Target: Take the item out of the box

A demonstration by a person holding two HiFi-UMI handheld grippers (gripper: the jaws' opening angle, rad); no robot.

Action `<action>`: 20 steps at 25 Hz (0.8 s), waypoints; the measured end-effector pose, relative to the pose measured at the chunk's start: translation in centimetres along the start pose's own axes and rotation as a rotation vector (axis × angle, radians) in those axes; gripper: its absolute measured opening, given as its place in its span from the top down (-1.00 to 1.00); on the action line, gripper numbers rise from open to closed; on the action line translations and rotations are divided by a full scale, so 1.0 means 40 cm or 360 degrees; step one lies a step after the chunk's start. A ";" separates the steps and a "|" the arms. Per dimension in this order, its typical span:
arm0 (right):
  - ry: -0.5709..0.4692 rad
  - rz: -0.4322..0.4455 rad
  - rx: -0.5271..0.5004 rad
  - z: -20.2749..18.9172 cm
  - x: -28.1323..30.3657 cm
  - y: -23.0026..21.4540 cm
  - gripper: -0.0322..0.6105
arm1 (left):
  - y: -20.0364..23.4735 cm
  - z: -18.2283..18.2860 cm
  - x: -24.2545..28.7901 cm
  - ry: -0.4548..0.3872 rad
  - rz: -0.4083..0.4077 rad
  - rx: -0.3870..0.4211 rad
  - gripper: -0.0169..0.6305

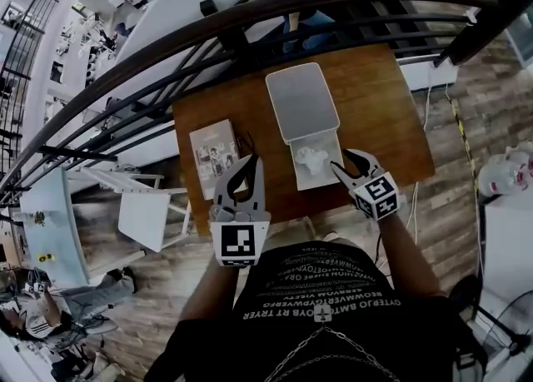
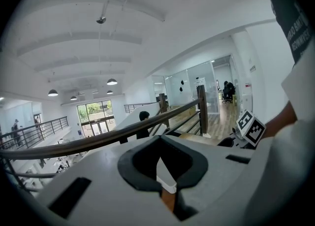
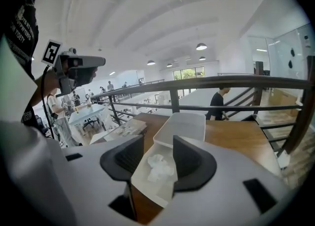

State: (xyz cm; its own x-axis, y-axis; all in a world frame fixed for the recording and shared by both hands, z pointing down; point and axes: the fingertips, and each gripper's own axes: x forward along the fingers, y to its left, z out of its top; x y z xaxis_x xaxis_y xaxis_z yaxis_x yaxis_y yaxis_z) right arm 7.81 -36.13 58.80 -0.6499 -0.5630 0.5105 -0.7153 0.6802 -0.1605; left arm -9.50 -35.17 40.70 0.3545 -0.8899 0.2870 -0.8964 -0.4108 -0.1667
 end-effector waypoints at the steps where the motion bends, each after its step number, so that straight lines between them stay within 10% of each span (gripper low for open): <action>1: 0.0023 0.0003 0.0006 -0.010 0.016 -0.002 0.33 | 0.009 -0.004 0.008 0.0005 -0.0006 0.0001 0.93; 20: 0.0435 0.0107 0.0032 -0.231 0.259 -0.010 0.29 | 0.128 -0.077 0.095 0.0097 0.0006 -0.0033 0.93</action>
State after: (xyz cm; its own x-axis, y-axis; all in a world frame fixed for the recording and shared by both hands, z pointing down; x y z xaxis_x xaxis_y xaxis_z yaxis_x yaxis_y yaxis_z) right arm 3.72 -37.92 71.96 -0.6046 -0.3673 0.7068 -0.6796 0.7007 -0.2171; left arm -13.58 -40.04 43.86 0.3346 -0.8776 0.3433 -0.9032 -0.4026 -0.1487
